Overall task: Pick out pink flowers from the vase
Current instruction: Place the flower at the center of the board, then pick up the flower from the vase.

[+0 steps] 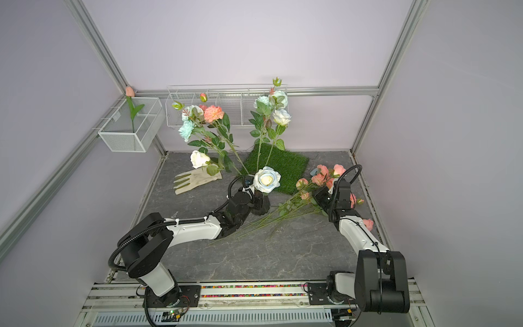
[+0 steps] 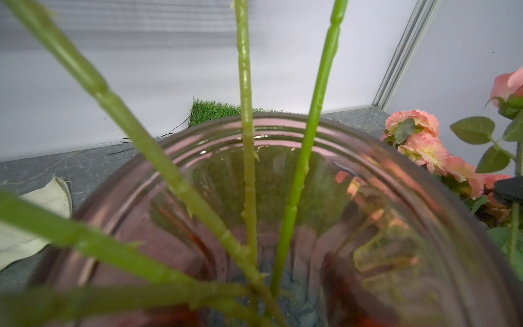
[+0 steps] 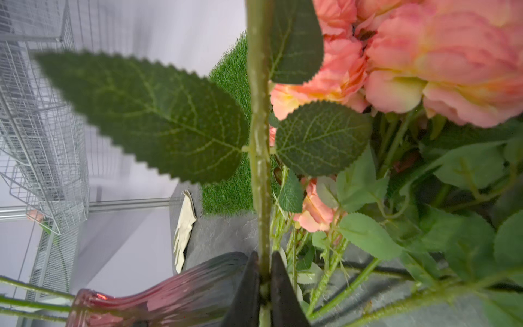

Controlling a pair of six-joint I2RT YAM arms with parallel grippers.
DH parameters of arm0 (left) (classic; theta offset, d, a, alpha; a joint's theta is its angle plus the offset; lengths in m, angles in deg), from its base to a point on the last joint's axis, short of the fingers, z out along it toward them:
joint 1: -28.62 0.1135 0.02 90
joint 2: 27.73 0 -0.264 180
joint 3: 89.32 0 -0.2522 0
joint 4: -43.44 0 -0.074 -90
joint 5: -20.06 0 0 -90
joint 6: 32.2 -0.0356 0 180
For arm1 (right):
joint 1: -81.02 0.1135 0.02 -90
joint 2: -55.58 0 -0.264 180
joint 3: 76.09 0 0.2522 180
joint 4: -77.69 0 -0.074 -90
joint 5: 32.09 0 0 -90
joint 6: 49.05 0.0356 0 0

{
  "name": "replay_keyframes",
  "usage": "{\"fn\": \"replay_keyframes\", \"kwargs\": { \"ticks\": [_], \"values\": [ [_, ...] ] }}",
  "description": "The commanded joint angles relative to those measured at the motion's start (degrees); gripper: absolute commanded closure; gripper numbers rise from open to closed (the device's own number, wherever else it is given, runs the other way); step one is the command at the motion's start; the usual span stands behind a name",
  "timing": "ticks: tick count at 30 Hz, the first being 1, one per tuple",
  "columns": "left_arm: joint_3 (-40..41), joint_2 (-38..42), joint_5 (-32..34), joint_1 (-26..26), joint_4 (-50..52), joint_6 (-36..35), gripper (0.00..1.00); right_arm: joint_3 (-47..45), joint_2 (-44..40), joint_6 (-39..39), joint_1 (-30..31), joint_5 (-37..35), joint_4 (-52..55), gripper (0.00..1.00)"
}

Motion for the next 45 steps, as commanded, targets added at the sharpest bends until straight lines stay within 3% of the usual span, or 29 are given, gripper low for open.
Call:
{"fn": "replay_keyframes", "kwargs": {
  "ticks": [1,5,7,13,18,25,32,45],
  "values": [
    [1.81,-3.49,-3.55,0.15,12.85,1.8,1.0,0.07,3.14,5.14,-0.19,-0.77,-7.93,0.84],
    [1.59,-3.23,-3.63,0.12,13.2,1.79,1.0,0.1,4.4,5.68,-0.06,-1.21,-8.22,0.6],
    [1.61,-3.2,-3.55,0.08,13.44,1.77,1.0,0.17,3.02,4.48,0.03,-2.32,-6.05,0.53],
    [1.98,-2.89,-3.81,-0.03,13.47,1.47,1.0,3.07,-5.26,-4.13,0.75,-8.73,6.87,0.45],
    [1.99,-2.79,-3.81,-0.36,13.56,0.58,1.0,8.19,-12.97,-14.67,2.62,-17.01,18.7,0.43],
    [1.79,-2.74,-3.53,-1.14,13.27,-0.49,1.0,14.03,-15.33,-24.14,6.26,-12.32,21.54,0.44],
    [1.38,-3.06,-3.2,-1.24,12.59,-1.21,1.0,16.57,-13.89,-22.32,8.0,-8.02,20.98,0.44],
    [-0.18,-2.4,-4.65,-1.24,15.49,-2.82,1.0,15.64,-14.34,-26.4,10.16,-1.98,20.07,0.45]
  ]
}}
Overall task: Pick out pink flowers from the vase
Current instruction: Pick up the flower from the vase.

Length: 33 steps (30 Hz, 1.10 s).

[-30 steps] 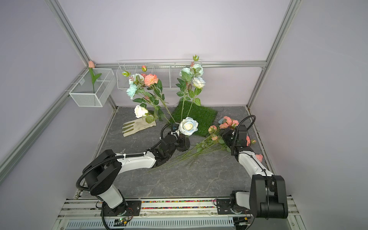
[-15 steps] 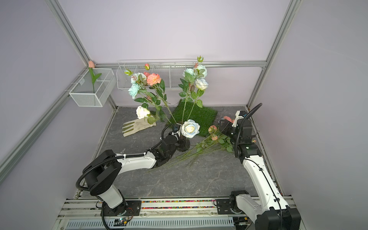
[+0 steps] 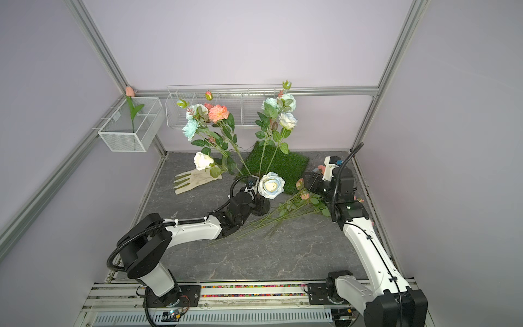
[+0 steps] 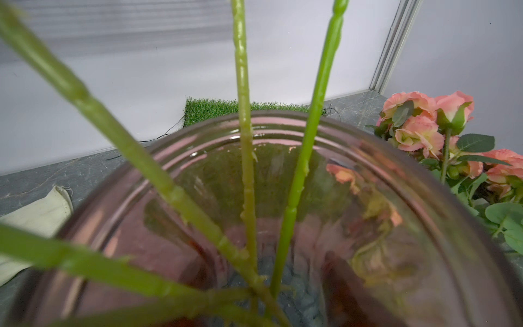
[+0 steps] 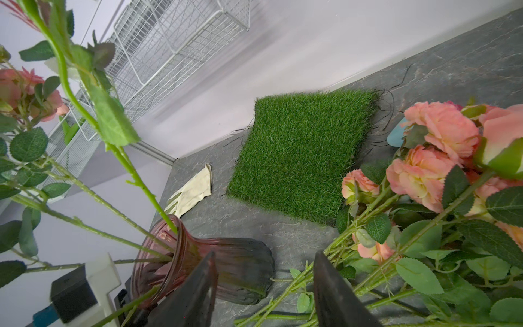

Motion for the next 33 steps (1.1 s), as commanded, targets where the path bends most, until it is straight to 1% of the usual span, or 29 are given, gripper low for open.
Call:
{"fn": "replay_keyframes", "kwargs": {
  "ticks": [1,11,16,21,28,33],
  "values": [
    [0.73,-3.02,-4.13,-0.43,12.27,0.4,1.0,0.03,-0.76,-2.53,0.73,2.54,-0.57,0.45],
    [-0.17,-3.99,-4.74,-0.52,12.96,1.13,1.0,2.02,-0.37,-6.41,2.89,6.33,-0.64,0.45],
    [0.2,-3.6,-4.76,-0.62,13.1,0.88,1.0,5.26,0.53,-9.96,8.41,7.89,-0.04,0.45],
    [0.31,-3.14,-5.16,-0.69,13.76,0.44,1.0,11.18,2.32,-14.13,13.17,9.58,1.66,0.46],
    [0.52,-2.36,-5.28,-0.89,13.77,0.48,1.0,20.08,8.58,-18.27,17.65,11.95,3.23,0.51],
    [1.13,-2.07,-5.71,-1.14,13.51,0.16,1.0,25.81,14.55,-19.94,18.35,12.63,2.25,0.52]
  ]
}}
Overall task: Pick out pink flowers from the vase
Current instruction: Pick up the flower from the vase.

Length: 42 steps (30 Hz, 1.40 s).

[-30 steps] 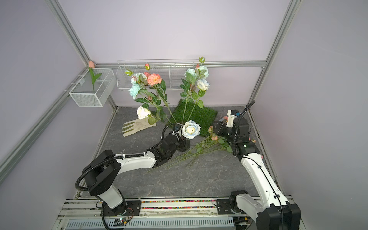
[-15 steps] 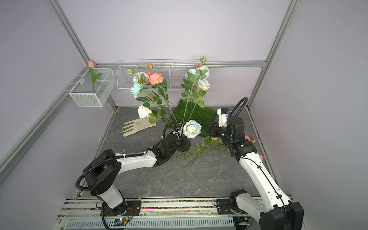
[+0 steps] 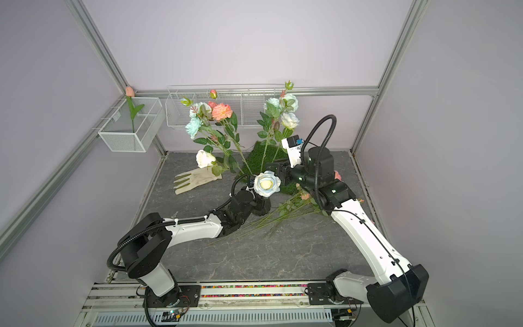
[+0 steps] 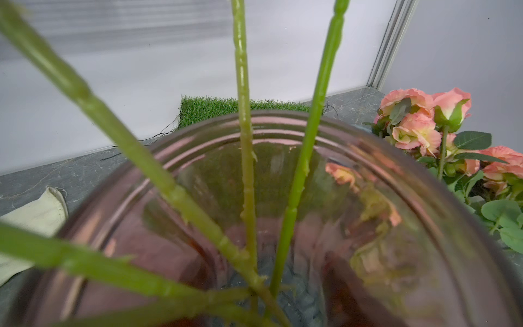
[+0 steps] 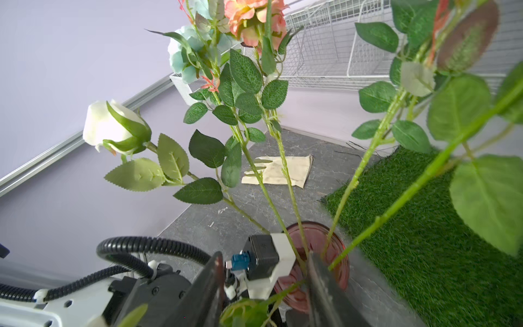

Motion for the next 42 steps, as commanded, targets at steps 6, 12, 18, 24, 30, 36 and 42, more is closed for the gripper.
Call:
{"fn": "replay_keyframes", "kwargs": {
  "ticks": [6,12,18,24,30,36,42],
  "values": [
    [3.4,-1.66,-4.89,-1.14,10.47,-0.1,1.0,12.19,13.32,-7.01,0.36,5.74,1.89,0.53],
    [4.08,-1.36,-5.08,-1.2,10.02,-0.08,1.0,21.75,24.4,-9.99,0.52,13.15,8.16,0.53],
    [4.44,-1.27,-5.34,-1.13,9.86,-0.09,1.0,24.47,29.51,-9.95,1.17,13.09,8.19,0.53],
    [4.19,-2.04,-5.58,-1.16,9.59,0.52,1.0,25.01,32.18,-8.1,1.86,13.5,5.68,0.53],
    [3.93,-2.53,-5.69,-1.14,9.59,0.39,1.0,25.9,35.32,-5.81,2.69,14.17,3.26,0.56],
    [3.57,-2.44,-5.66,-1.13,10.33,0.38,1.0,27.65,37.13,-4.47,3.62,14.34,1.86,0.74],
    [3.75,-2.42,-4.96,-1.15,10.49,1.04,1.0,26.23,32.2,-4.66,3.62,12.24,0.16,0.92]
  ]
}}
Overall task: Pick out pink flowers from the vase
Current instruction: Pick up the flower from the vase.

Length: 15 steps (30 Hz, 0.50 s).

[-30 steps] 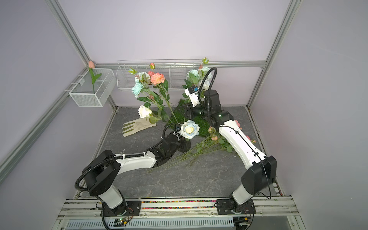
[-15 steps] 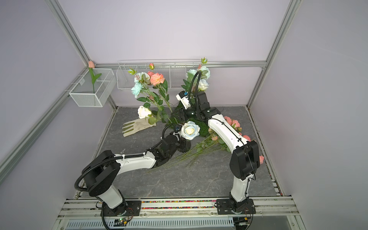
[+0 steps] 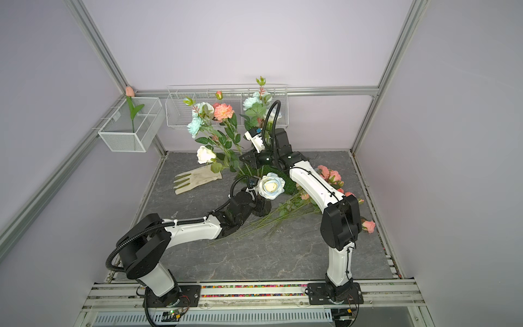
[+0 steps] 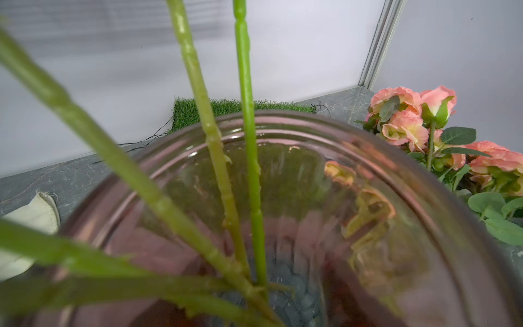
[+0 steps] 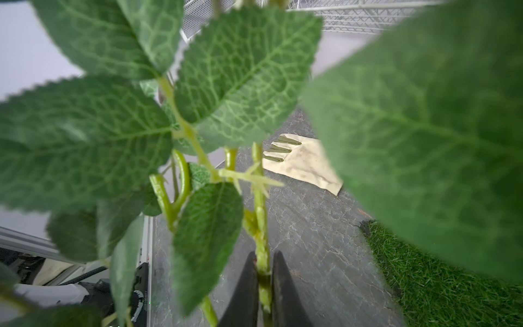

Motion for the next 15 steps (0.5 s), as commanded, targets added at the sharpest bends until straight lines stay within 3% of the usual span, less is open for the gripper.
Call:
{"fn": "replay_keyframes", "kwargs": {
  "ticks": [1,10,15],
  "values": [
    [2.41,-3.0,-3.33,-1.01,11.69,1.99,1.0,-1.16,-5.25,0.55,0.54,-0.79,-1.61,0.94],
    [1.56,-4.17,-1.56,-0.91,10.52,3.0,1.0,-4.57,-18.1,0.03,0.54,-3.06,-4.58,0.94],
    [1.3,-4.04,-1.65,-0.58,10.84,3.87,1.0,-6.66,-26.35,-4.12,0.03,-11.82,-3.52,0.94]
  ]
}}
